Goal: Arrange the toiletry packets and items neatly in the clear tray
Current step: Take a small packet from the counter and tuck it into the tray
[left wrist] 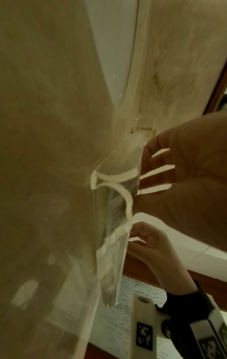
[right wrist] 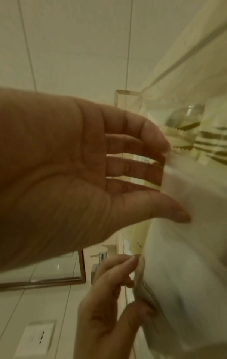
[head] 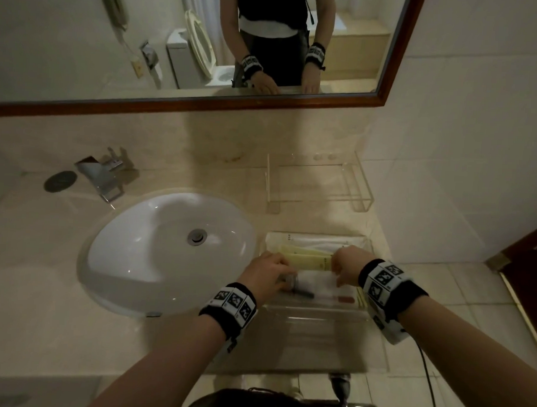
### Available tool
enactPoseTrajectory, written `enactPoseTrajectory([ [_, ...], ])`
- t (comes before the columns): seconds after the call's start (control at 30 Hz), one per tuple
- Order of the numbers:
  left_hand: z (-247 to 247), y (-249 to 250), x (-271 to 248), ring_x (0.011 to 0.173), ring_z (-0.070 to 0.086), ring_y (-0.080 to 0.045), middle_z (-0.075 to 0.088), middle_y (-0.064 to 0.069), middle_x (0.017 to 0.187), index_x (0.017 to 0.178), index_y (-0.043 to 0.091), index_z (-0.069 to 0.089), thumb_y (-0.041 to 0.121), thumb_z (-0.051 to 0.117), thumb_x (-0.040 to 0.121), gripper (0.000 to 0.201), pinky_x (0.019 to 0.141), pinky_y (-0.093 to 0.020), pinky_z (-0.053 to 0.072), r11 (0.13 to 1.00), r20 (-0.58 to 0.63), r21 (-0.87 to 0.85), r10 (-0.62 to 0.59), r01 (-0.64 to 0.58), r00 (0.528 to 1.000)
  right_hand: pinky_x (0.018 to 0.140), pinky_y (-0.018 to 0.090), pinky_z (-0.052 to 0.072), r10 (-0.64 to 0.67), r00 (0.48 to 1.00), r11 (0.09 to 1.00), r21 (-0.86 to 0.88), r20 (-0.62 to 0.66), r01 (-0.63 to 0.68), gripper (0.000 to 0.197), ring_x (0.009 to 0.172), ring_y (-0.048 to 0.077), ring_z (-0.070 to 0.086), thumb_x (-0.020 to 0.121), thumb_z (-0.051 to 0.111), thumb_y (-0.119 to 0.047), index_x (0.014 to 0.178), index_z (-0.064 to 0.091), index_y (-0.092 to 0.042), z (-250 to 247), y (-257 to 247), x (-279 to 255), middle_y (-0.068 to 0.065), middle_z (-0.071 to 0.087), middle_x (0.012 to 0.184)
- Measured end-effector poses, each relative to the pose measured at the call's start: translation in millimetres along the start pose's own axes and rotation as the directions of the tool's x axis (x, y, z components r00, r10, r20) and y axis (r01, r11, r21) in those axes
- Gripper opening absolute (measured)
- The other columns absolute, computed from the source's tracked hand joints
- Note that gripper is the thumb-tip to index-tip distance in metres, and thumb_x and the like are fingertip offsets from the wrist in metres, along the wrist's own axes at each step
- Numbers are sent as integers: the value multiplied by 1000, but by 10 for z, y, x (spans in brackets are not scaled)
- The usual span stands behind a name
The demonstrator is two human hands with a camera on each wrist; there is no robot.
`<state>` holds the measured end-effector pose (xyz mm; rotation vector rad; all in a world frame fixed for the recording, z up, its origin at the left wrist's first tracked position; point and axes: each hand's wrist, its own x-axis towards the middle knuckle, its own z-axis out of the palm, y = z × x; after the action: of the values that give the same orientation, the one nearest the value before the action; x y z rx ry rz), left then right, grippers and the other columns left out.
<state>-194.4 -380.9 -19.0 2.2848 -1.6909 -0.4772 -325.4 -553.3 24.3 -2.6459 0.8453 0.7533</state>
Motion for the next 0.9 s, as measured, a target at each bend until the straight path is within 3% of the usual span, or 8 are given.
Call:
enactPoseTrajectory([
  [0.13, 10, 9, -13, 114, 45, -19, 55, 5, 123, 122, 28, 64, 33, 58, 90, 33, 99, -31, 39, 995, 64, 101, 22, -28, 998, 87, 28, 50, 46, 999, 999, -5, -24, -46, 30, 105, 25, 64, 82, 72, -21, 109, 67, -10, 67, -47, -15, 10, 66, 116],
  [0.3, -21, 25, -4, 115, 44, -20, 54, 3, 124, 123, 27, 63, 35, 58, 89, 35, 99, -31, 38, 994, 111, 109, 16, -28, 994, 90, 31, 50, 67, 995, 996, -49, -74, -71, 38, 108, 24, 62, 79, 75, -26, 112, 63, -11, 39, -66, -47, 9, 63, 118],
  [0.53, -182, 97, 71, 114, 45, -21, 53, -3, 122, 127, 19, 59, 31, 59, 90, 39, 102, -31, 40, 998, -60, 14, -62, 63, 996, 97, 37, 44, 58, 974, 997, -30, -217, -66, 30, 118, 30, 48, 88, 60, -9, 117, 56, -13, -55, -64, -106, 12, 46, 126],
  [0.6, -187, 143, 83, 113, 47, -22, 53, -4, 121, 125, 18, 61, 26, 62, 88, 37, 101, -33, 42, 998, 5, -18, -58, 58, 998, 92, 34, 46, 35, 982, 999, 44, -186, -28, 32, 112, 28, 53, 86, 65, -14, 117, 56, -14, -27, -95, -121, 10, 49, 125],
  [0.7, -122, 165, 79, 109, 51, -26, 58, -7, 119, 117, 18, 67, 17, 59, 89, 29, 98, -37, 45, 999, 125, 17, -48, 46, 991, 85, 31, 53, 29, 999, 995, 94, -18, -27, 44, 104, 24, 61, 79, 76, -29, 117, 59, -15, 48, -153, -154, 8, 55, 122],
  [0.8, -107, 164, 54, 108, 51, -27, 61, -8, 113, 115, 19, 70, 25, 60, 89, 28, 95, -35, 45, 998, 151, 45, -60, 54, 987, 90, 32, 54, 56, 998, 998, -44, 33, -54, 37, 103, 24, 64, 81, 72, -34, 110, 65, -12, 147, -198, -165, 8, 65, 116],
  [0.9, -93, 142, 59, 106, 51, -25, 60, -7, 111, 118, 20, 68, 29, 63, 87, 32, 93, -33, 44, 998, 175, 22, -70, 67, 982, 92, 31, 51, 97, 995, 995, -36, 36, -95, 37, 106, 25, 63, 81, 71, -37, 108, 68, -11, 183, -194, -173, 9, 68, 112],
])
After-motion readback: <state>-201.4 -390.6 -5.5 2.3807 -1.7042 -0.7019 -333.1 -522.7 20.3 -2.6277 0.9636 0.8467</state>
